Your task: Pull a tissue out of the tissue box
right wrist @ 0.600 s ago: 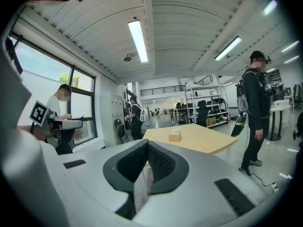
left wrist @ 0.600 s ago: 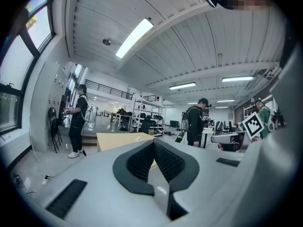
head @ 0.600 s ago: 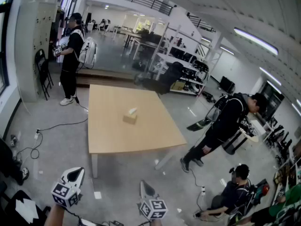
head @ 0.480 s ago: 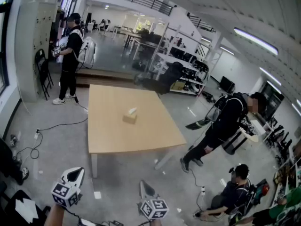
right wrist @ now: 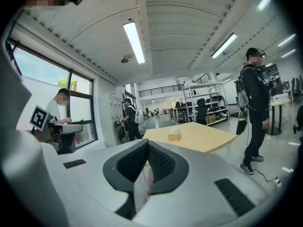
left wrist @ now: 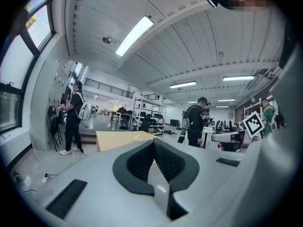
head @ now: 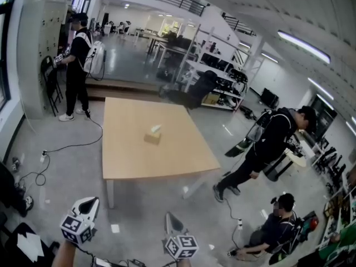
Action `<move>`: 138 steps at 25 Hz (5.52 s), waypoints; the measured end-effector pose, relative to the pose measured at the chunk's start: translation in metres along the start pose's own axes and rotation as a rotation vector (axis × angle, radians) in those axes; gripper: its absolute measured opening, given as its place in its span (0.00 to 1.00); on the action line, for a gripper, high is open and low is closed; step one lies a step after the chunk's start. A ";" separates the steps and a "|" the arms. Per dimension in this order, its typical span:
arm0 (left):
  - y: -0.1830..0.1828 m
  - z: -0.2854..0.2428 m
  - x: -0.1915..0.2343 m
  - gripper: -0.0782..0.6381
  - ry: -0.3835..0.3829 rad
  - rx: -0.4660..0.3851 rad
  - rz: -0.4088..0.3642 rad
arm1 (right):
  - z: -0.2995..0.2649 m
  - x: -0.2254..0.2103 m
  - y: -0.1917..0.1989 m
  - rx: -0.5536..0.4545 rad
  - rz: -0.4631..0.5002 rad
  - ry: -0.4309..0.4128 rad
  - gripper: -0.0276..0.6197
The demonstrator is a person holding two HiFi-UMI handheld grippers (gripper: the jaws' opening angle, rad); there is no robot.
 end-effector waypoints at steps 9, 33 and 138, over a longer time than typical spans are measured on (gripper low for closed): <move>0.008 -0.017 -0.004 0.12 -0.016 -0.004 0.002 | -0.011 -0.015 0.004 0.010 0.008 -0.030 0.06; -0.009 -0.148 0.033 0.12 0.017 0.004 -0.001 | -0.111 -0.077 -0.019 0.020 0.015 0.015 0.06; -0.028 -0.613 0.218 0.12 0.027 0.139 0.010 | -0.582 -0.266 -0.097 0.134 -0.039 -0.085 0.06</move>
Point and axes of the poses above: the fingertips, and each gripper's own axes: z backward along the fingers, x to its left, y out of its underside, the point moved 8 cm from there along z, backward along the fingers, and after that the axes turned 2 degrees about -y, right-handed, at the moved point
